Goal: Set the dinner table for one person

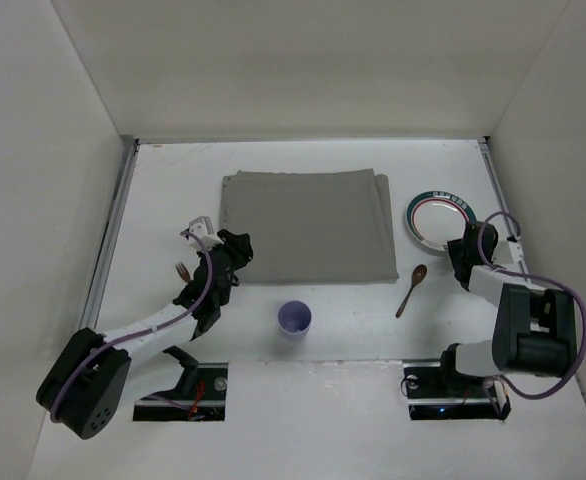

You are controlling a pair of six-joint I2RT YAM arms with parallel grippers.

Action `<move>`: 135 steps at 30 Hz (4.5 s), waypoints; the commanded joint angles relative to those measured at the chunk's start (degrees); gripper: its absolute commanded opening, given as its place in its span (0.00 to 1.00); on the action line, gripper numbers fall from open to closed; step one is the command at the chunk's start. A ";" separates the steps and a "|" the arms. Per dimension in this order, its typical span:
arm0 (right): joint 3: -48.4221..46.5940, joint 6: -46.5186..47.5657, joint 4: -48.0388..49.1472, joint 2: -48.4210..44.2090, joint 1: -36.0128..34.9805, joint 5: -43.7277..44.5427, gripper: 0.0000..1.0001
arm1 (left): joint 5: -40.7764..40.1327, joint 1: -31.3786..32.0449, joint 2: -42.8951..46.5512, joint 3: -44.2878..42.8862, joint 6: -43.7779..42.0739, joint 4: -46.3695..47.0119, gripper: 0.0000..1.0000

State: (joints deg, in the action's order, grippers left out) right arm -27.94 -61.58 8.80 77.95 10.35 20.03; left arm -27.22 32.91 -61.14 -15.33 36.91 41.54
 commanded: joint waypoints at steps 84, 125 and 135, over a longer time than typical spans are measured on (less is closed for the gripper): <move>-12.30 17.44 3.79 -0.59 -44.57 -11.95 0.55 | -0.29 -3.24 0.41 1.18 -0.08 3.55 0.36; -33.22 41.45 -32.97 3.62 -75.87 -10.72 0.08 | -1.34 -2.37 1.64 1.53 -0.25 3.55 0.38; -36.64 39.27 -20.06 -4.40 -55.08 -7.55 0.06 | -0.82 -2.01 -0.11 1.18 0.10 4.08 0.39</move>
State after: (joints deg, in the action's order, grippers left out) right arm -60.55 -20.64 -20.43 73.01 -51.92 9.50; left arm -27.42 30.57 -60.75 -13.82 36.93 42.61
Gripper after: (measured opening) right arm 0.088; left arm 0.382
